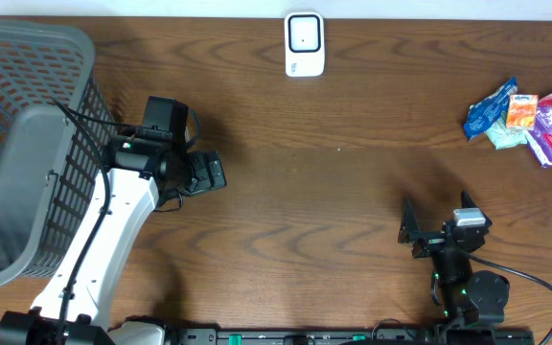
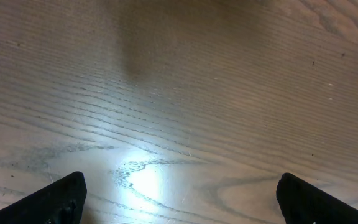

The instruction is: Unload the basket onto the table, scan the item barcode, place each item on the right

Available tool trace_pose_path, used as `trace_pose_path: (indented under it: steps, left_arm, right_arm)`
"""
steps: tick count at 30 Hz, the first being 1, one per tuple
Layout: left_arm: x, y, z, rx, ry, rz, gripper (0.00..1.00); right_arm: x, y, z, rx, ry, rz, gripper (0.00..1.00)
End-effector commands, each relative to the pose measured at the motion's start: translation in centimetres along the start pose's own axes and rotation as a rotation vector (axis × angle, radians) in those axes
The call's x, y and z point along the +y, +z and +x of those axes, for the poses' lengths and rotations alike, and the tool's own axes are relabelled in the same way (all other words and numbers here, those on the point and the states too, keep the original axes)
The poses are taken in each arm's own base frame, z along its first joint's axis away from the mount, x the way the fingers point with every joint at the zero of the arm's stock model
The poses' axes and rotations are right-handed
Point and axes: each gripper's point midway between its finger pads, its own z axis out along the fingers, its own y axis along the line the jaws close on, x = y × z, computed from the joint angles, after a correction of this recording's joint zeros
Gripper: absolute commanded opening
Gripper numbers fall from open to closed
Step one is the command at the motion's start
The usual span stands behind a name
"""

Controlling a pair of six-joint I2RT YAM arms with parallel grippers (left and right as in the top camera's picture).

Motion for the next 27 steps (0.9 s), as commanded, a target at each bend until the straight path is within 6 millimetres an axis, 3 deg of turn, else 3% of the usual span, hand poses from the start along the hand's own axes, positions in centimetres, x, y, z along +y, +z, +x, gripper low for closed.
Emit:
trace_pose_path:
  steps: [1,19,23,27]
  left_arm:
    - [0.3,0.2,0.2,0.007,0.003,-0.011,0.98]
    - [0.5,-0.1,0.3,0.002,0.003,-0.02,0.98]
    - [1.5,-1.0,0.6,-0.017,0.003,-0.063,0.98]
    - [1.9,-3.0,2.1,-0.02,-0.018,-0.057,0.98]
  right_arm:
    - [-0.2,0.0,0.0,-0.003,0.015,0.006,0.99]
    - [-0.2,0.0,-0.1,-0.003,0.015,0.006,0.99]
    - [-0.2,0.0,0.0,-0.003,0.015,0.006,0.99]
    - [-0.2,0.0,-0.1,-0.003,0.015,0.006,0.99]
